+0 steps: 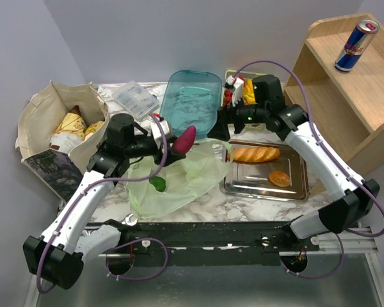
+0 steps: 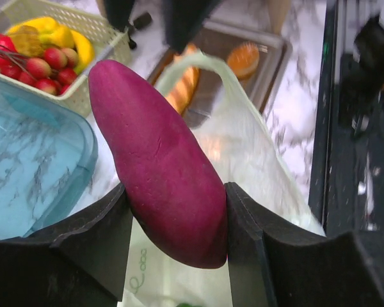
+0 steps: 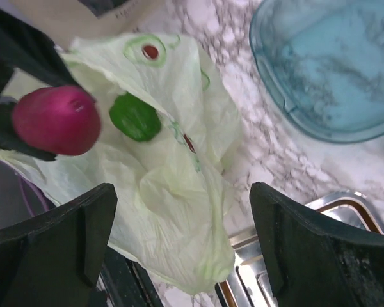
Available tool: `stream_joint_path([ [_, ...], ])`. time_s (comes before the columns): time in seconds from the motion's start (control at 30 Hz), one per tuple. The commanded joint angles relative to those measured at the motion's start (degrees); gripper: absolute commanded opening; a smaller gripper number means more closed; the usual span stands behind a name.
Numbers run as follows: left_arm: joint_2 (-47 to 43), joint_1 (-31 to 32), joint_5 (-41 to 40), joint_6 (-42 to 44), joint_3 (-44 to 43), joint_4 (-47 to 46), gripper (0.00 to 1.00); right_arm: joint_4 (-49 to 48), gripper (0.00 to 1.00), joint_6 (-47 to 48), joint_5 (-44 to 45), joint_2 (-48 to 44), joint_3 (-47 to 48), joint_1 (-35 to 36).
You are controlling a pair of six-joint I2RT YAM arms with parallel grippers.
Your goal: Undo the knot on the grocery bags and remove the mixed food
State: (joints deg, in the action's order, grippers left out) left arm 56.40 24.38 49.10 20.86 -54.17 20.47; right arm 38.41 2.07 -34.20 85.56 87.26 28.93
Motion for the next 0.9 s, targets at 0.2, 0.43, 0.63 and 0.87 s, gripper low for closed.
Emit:
stream_joint_path([
  [0.2,6.4,-8.5,8.5,-46.9,-5.5,-30.4,0.00,-6.0,0.96,-11.9,-3.1,-6.2,4.0,0.1],
  [0.43,11.0,-9.3,14.6,-61.3,-7.7,-39.5,0.00,-15.5,1.00,-24.6,-11.6,-6.2,2.9,0.2],
  [0.63,11.9,-9.5,1.1,-47.4,-12.8,-23.3,0.00,-17.1,1.00,-25.2,-8.6,-5.9,1.2,0.1],
  [0.87,20.6,-10.1,-12.0,-37.8,-20.8,-11.9,0.00,-12.7,1.00,-19.5,-2.2,-6.0,-0.1,0.2],
])
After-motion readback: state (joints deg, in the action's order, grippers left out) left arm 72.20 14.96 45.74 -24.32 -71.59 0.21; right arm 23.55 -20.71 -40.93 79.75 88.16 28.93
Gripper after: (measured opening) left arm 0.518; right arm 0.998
